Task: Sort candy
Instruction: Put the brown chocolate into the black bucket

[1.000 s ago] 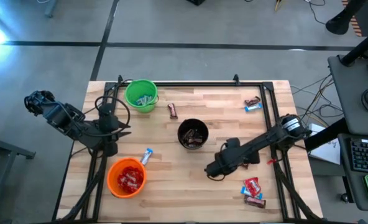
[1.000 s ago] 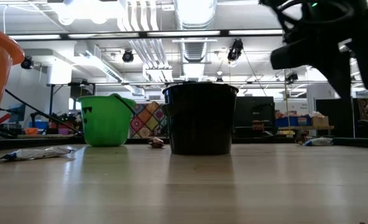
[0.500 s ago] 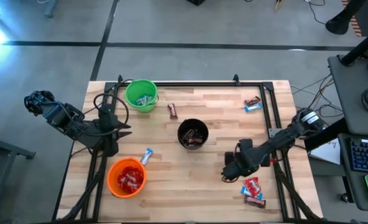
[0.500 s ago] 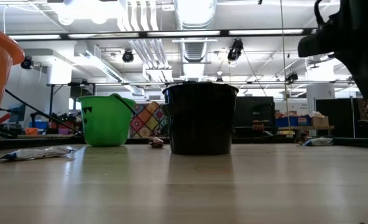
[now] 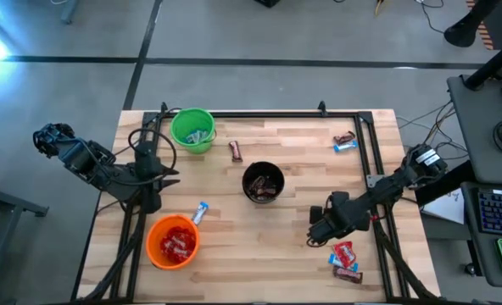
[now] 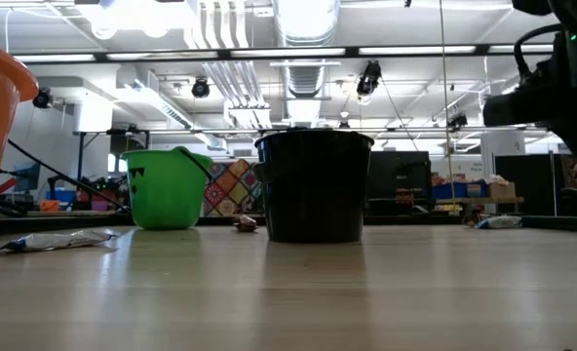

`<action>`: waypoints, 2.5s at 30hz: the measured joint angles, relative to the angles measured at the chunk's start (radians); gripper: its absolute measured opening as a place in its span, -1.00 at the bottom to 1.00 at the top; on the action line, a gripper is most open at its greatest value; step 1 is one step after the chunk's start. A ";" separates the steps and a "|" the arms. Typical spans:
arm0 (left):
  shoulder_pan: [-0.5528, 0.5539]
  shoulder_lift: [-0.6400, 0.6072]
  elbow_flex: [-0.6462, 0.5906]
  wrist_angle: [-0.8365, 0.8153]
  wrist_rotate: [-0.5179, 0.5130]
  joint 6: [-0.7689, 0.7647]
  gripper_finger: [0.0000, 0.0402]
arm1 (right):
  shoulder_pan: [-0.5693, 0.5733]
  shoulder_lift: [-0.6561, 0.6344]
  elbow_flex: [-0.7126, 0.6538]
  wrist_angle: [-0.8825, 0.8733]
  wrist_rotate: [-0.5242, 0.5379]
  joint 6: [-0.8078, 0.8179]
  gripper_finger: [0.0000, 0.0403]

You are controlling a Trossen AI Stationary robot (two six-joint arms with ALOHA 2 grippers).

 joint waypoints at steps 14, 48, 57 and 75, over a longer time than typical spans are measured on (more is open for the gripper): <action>0.000 -0.005 0.000 -0.023 0.033 0.089 -0.57 | -0.033 -0.019 -0.048 0.002 -0.017 0.088 -0.12; 0.000 -0.015 0.000 -0.045 0.054 0.091 -0.57 | -0.084 -0.019 -0.222 0.232 -0.075 0.095 -0.31; 0.000 -0.015 0.000 -0.046 0.053 0.091 -0.57 | -0.084 -0.019 -0.222 0.227 -0.073 0.077 -0.91; 0.000 -0.015 0.000 -0.047 0.052 0.096 -0.57 | -0.081 -0.027 -0.155 0.192 -0.052 0.046 -0.96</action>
